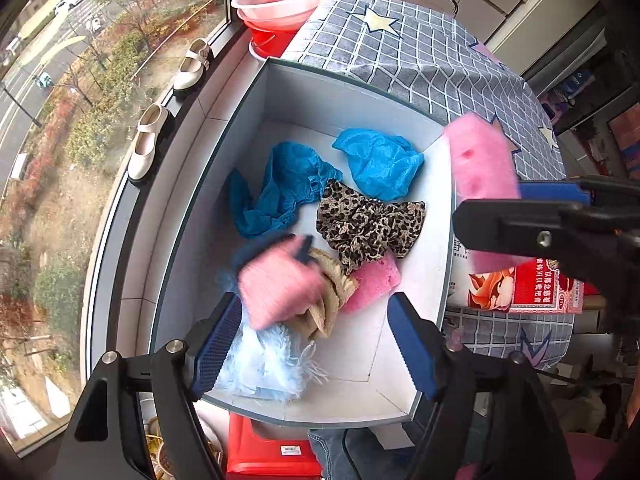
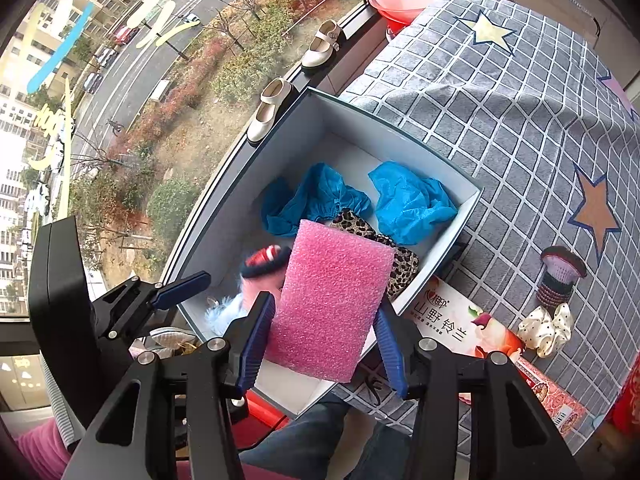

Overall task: Organize soft objects
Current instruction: 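Open both tools to drop the hat and sponge into the box, then move the left tool to the dark knit cap while the right tool approaches the polka-dot scrunchie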

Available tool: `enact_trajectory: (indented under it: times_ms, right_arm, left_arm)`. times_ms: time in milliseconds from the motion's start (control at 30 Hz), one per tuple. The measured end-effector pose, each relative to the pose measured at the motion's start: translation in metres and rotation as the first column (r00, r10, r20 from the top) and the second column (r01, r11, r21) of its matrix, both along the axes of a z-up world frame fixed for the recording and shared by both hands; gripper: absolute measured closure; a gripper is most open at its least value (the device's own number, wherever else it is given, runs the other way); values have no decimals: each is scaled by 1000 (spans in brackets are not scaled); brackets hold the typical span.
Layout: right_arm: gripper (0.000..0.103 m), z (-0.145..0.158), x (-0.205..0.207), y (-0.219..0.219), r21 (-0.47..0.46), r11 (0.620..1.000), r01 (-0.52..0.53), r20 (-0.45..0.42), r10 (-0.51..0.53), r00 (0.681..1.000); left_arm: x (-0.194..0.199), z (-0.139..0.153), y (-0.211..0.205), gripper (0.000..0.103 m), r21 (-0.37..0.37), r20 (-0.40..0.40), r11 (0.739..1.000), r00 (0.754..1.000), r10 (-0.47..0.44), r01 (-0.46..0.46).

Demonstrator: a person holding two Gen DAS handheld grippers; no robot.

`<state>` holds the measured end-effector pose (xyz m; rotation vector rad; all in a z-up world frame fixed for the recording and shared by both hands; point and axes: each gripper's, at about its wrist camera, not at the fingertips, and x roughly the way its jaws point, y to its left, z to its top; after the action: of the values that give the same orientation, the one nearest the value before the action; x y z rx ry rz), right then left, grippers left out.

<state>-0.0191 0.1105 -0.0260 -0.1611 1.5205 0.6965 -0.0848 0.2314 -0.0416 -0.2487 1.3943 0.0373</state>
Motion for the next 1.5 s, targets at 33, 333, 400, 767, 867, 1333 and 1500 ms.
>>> enact_trajectory:
  times_ms: [33,333,400,767,867,1333,1500]
  right_arm:
    - [42,0,0,-1,0,1000,4,-3,-4,1000]
    - [11,-2,3,-11,-5,999,45,-18,-45,999]
    - [1,-4,4,-14,-6,998,60,-31,-60,998]
    - [1,5,12,-60,-12,989,150,-107,-151,983]
    - [1,11,19,-86,-13,979,202,-120,-202,972]
    - [1,-38,78,-259,-159,866,475,-179,-498,848]
    - [1,-102,93,-277,-222,876,429,-283,-479,831]
  left_arm:
    - [0,-1,-1,24,4,-6,1000,1000,-2,2]
    - [1,-8,-1,6,-3,-34,1000,999,18,-18]
    - [1,-9,1,0,-19,-40,999,999,28,-29]
    - [22,4,-17,0,-82,-50,996,998,-26,22]
    - [33,11,-32,0,-70,-35,995,997,-67,65]
    - [69,23,-99,0,-30,-67,980,978,-199,197]
    - [83,22,-121,0,-1,-92,976,971,-219,220]
